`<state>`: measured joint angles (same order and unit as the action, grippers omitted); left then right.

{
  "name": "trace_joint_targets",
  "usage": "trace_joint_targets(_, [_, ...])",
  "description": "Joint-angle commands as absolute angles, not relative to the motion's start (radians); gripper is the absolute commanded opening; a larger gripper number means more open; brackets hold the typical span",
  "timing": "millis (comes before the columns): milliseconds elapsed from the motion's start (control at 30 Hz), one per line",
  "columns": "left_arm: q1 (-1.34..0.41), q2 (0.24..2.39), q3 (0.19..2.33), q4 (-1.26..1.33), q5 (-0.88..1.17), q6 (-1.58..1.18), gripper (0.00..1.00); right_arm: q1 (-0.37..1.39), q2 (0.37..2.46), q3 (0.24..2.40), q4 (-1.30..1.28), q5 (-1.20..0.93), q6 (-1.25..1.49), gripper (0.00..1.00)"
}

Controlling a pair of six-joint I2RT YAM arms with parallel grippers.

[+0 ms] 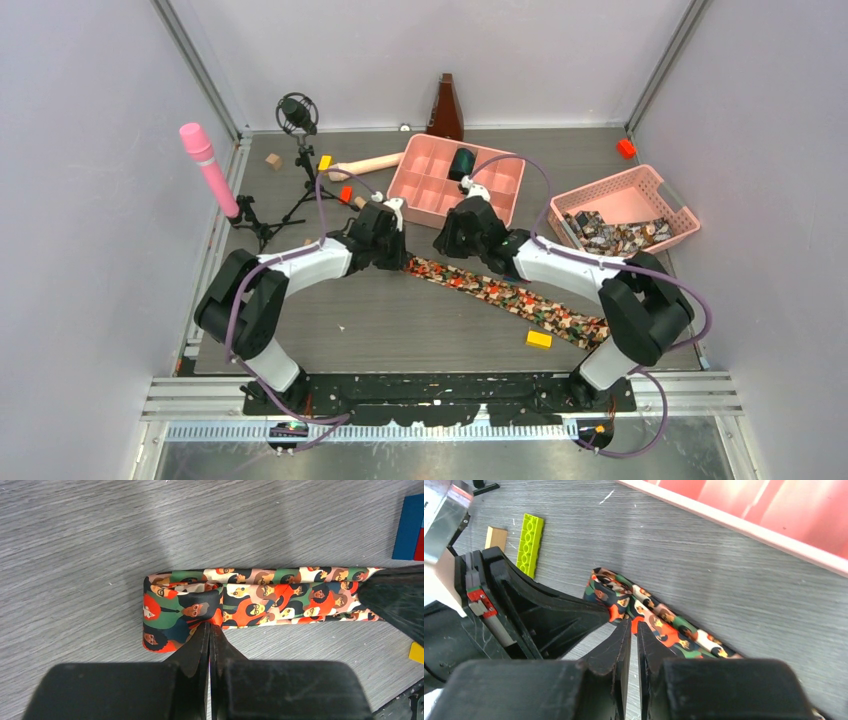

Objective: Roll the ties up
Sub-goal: Roll the tie at the center of the board.

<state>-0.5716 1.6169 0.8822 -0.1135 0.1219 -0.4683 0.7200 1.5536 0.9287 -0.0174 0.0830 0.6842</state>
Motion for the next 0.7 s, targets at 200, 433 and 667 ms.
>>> trace_joint_targets(200, [-0.544,1.592,0.867,-0.064,0.175,-0.484,0.00,0.721,1.716,1.073,0.073,-0.107,0.709,0.01])
trace_joint_targets(433, [-0.533,1.590,0.864,-0.063,0.181,-0.485,0.00,0.722,1.803,1.110,0.090,-0.172,0.741,0.00])
trace_joint_targets(667, [-0.529,1.595,0.862,-0.056,0.196,-0.489,0.00,0.722,1.857,1.131,0.099,-0.203,0.759,0.00])
